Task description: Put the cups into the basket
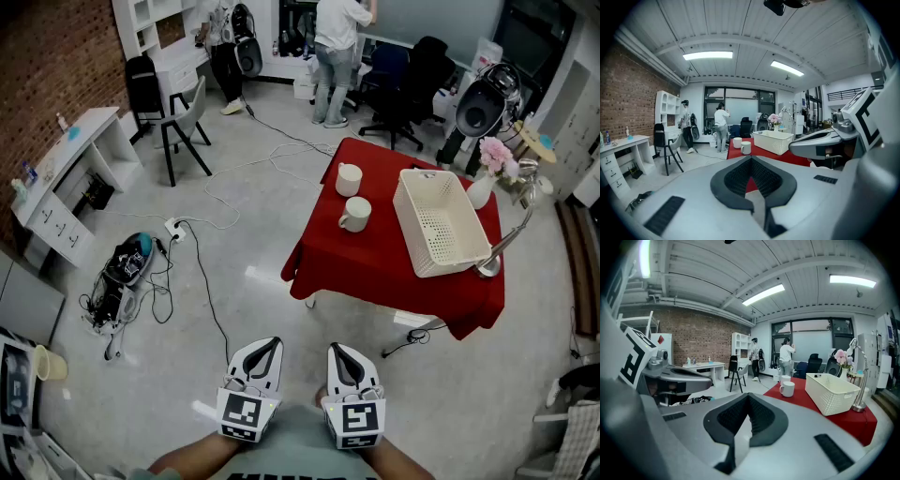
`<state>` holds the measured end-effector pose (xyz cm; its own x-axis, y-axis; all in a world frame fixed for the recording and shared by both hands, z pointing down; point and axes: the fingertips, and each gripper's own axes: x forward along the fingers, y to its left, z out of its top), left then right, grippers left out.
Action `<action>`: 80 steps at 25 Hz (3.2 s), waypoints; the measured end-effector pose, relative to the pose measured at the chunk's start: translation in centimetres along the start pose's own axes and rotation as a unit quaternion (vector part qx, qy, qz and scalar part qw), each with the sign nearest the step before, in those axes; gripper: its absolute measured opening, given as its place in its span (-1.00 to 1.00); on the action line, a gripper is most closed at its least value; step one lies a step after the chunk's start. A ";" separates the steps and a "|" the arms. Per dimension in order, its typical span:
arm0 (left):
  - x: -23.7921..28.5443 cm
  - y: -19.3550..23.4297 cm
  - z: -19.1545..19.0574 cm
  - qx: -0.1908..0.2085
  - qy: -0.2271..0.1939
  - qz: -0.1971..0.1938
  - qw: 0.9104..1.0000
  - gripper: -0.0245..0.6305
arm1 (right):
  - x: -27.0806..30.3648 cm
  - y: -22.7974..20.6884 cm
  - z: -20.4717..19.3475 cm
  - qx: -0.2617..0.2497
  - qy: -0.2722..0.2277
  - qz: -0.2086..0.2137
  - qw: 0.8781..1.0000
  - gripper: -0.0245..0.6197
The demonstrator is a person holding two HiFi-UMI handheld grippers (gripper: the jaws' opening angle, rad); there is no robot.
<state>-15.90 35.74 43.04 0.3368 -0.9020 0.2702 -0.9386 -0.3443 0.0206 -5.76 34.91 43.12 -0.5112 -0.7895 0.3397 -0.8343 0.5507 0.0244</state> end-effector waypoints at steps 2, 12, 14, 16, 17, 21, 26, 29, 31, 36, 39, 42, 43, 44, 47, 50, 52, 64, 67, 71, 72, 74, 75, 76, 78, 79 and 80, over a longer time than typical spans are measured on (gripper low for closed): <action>0.0 0.1 0.0 0.000 0.000 -0.001 1.000 -0.91 | 0.1 0.1 0.1 0.000 0.000 -0.001 1.000 -0.90; -0.4 1.1 0.0 0.000 -0.001 -0.009 1.000 -0.91 | 0.6 0.6 0.3 0.022 -0.006 -0.006 1.000 -0.89; -0.5 1.6 0.0 -0.001 -0.001 -0.010 1.000 -0.91 | 0.8 0.9 0.4 0.027 -0.008 -0.008 1.000 -0.89; -0.5 2.2 0.0 0.001 -0.003 -0.009 1.000 -0.91 | 1.2 1.5 0.5 0.024 -0.007 -0.008 1.000 -0.89; -0.4 2.6 0.1 0.005 -0.005 -0.009 1.000 -0.91 | 1.5 1.7 0.6 0.020 -0.008 -0.009 1.000 -0.89; 0.7 4.2 1.4 0.019 -0.023 -0.002 1.000 -0.91 | 3.5 2.0 1.9 0.007 -0.020 -0.023 1.000 -0.89; 0.5 6.5 2.4 0.002 -0.043 0.008 0.999 -0.91 | 5.2 3.4 2.8 0.012 -0.027 -0.041 0.999 -0.89; -0.3 7.3 2.0 -0.005 -0.042 0.003 0.999 -0.91 | 5.5 4.7 2.6 0.012 -0.022 -0.045 0.999 -0.89; -1.0 7.6 1.5 -0.005 -0.039 -0.003 0.999 -0.91 | 5.5 5.6 2.4 0.014 -0.019 -0.047 0.999 -0.89; -2.5 9.2 0.6 -0.010 -0.039 -0.008 0.999 -0.91 | 5.9 7.5 2.4 0.014 -0.016 -0.056 0.998 -0.89; -3.2 10.2 0.4 -0.017 -0.042 -0.003 0.999 -0.91 | 6.0 8.3 2.4 0.012 -0.015 -0.059 0.998 -0.89; -3.6 10.8 0.3 -0.021 -0.045 -0.003 0.999 -0.91 | 6.2 8.9 2.8 0.010 -0.018 -0.061 0.998 -0.89; -3.6 11.0 0.4 -0.021 -0.046 -0.003 0.999 -0.91 | 6.3 9.1 2.9 0.009 -0.019 -0.061 0.998 -0.89; -3.7 11.2 0.4 -0.022 -0.047 -0.002 0.999 -0.91 | 6.4 9.2 3.0 0.007 -0.019 -0.061 0.998 -0.89; -3.7 11.5 0.2 -0.024 -0.047 0.002 0.999 -0.91 | 6.9 9.4 3.1 0.004 -0.019 -0.057 0.998 -0.89; -3.3 12.0 0.2 -0.022 -0.046 0.006 0.999 -0.91 | 7.7 9.4 3.4 0.001 -0.022 -0.051 0.998 -0.89; -2.9 12.4 0.5 -0.019 -0.045 0.008 0.999 -0.91 | 8.4 9.2 3.7 0.000 -0.024 -0.047 0.999 -0.89; 4.2 12.4 2.1 -0.008 -0.031 0.013 0.999 -0.91 | 12.7 3.6 4.6 0.002 -0.025 -0.037 0.999 -0.89; 7.0 12.5 2.8 -0.007 -0.024 0.013 1.000 -0.91 | 14.5 1.3 5.1 0.003 -0.022 -0.039 0.999 -0.89; 10.8 12.3 3.6 -0.006 -0.014 0.010 1.000 -0.91 | 16.7 -1.9 5.4 0.005 -0.016 -0.040 0.999 -0.89; 11.8 12.2 3.8 -0.005 -0.012 0.010 1.000 -0.91 | 17.1 -2.7 5.4 0.007 -0.014 -0.041 0.999 -0.89; 13.6 12.1 4.5 -0.003 -0.010 0.010 1.000 -0.91 | 18.1 -4.5 5.6 0.009 -0.011 -0.043 0.999 -0.89; 14.5 12.0 4.8 -0.003 -0.009 0.010 1.000 -0.91 | 18.5 -5.3 5.7 0.010 -0.009 -0.043 0.999 -0.89; 15.4 11.9 5.2 -0.002 -0.008 0.011 1.000 -0.91 | 18.9 -6.1 5.8 0.010 -0.006 -0.043 0.999 -0.89; 17.0 11.6 5.7 -0.002 -0.006 0.012 1.000 -0.91 | 19.7 -7.7 6.1 0.010 -0.004 -0.042 0.999 -0.89; 17.7 11.6 6.0 -0.001 -0.006 0.013 1.000 -0.91 | 20.1 -8.3 6.1 0.009 -0.002 -0.040 0.999 -0.89; 18.4 11.5 6.2 -0.001 -0.006 0.015 1.000 -0.91 | 20.4 -9.0 6.3 0.008 -0.001 -0.039 0.999 -0.89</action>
<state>-20.04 13.54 42.25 0.3097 -0.9146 0.2601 -0.9483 -0.3170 0.0145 -10.01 12.18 43.95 -0.4458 -0.8302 0.3345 -0.8743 0.4840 0.0361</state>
